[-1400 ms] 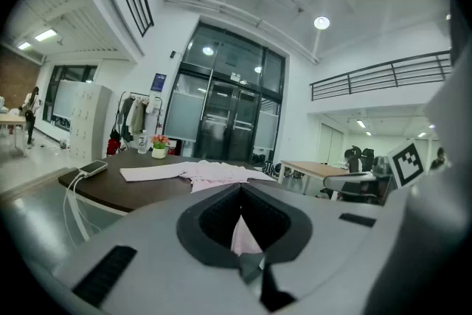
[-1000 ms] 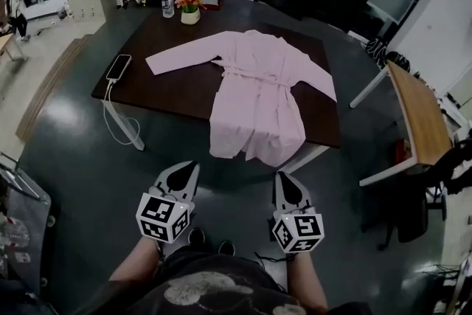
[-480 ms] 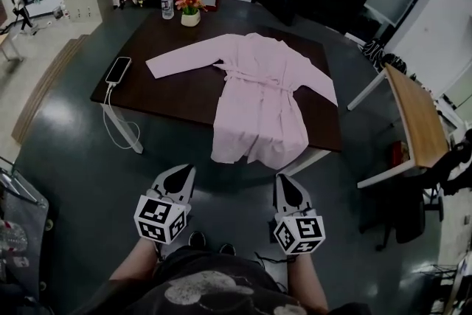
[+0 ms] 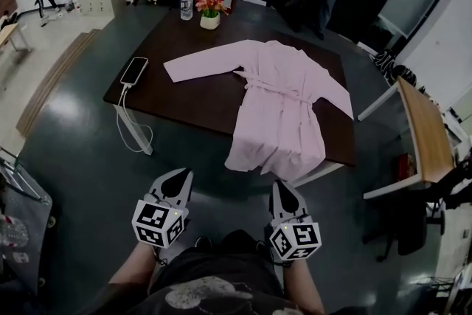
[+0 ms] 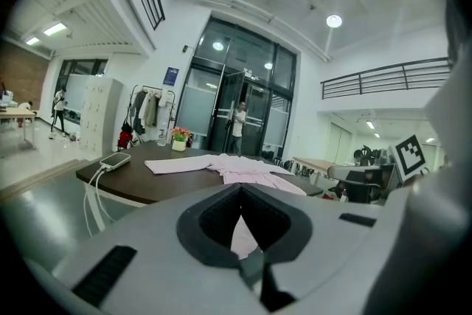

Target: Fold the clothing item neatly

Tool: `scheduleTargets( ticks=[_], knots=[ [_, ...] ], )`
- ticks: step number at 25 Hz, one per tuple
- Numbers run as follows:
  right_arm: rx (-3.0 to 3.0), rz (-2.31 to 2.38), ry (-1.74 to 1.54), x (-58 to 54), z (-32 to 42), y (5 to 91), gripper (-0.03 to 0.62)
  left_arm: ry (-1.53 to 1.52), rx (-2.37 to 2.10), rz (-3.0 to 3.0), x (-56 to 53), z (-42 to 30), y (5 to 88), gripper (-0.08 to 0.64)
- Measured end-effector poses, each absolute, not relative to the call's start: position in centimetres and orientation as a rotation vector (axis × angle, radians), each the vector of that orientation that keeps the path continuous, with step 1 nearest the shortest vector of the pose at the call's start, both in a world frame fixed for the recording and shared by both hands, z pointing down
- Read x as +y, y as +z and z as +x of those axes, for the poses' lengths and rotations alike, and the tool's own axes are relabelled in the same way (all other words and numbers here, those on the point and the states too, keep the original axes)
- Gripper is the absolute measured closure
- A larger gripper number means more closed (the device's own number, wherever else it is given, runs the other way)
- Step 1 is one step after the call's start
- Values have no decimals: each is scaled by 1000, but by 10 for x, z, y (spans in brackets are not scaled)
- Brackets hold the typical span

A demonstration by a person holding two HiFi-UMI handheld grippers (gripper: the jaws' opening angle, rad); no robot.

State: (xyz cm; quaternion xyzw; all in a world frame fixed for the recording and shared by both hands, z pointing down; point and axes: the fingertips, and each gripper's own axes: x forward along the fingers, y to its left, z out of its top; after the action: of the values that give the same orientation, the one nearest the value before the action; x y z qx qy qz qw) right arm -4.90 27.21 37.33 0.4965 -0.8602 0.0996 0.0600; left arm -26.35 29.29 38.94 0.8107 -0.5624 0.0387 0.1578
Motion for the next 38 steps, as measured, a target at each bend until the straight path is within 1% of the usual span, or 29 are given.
scheduleTargets(
  ticks=[7,13,18,25,29,33,38],
  knots=[
    [-2608,1426,338,227,-74,396,601,120,-1666,2212,263,-298,414,551],
    [-2612,1462,365,146,-98,406,600,156,-1731,2184,213,-316,413,551],
    [-2711,1328,381,82,-126,398,600,137,-1779,2148,151,-331,402,551],
    [-2676,1372,425,14,-107,404,601,177,-1795,2170,75,-326,392,551],
    [-2654,1337,384,-13,-112,414,601,188,-1859,2128,48,-337,393,551],
    [-2657,1285,326,-41,-138,416,600,199,-1970,2128,32,-351,380,551],
    [-2708,1185,337,-56,-190,407,600,192,-1971,2060,24,-376,388,551]
  ],
)
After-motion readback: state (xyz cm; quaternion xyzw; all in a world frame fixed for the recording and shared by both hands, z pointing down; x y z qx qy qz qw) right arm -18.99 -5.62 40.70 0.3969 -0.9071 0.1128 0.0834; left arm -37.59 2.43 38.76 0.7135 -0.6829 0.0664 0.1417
